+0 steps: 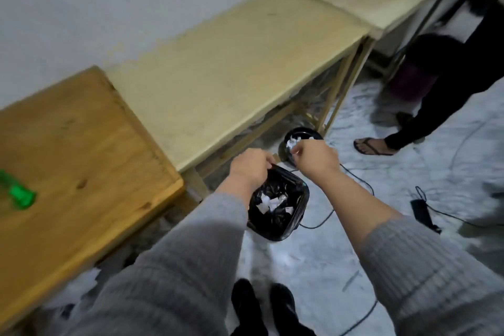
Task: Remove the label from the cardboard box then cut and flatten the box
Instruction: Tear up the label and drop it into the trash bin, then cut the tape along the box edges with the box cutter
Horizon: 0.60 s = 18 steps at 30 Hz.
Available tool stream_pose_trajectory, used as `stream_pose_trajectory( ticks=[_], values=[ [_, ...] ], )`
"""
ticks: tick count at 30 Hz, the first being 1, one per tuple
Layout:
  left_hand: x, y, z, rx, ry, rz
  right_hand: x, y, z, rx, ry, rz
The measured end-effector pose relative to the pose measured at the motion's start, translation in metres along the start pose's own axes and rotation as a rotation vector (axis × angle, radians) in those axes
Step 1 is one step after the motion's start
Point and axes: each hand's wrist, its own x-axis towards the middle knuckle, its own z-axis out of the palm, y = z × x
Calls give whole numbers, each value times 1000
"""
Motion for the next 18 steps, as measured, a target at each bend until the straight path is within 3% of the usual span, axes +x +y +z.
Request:
stream_pose_trajectory(
  ticks=[6,18],
  values=[
    [-64,-12,-74,14,227,-111,-33,-77,-37,-20,7,-225],
    [-222,-170,-150,-45,598,-529,-111,-292,14,-163,-78,-775]
  ],
)
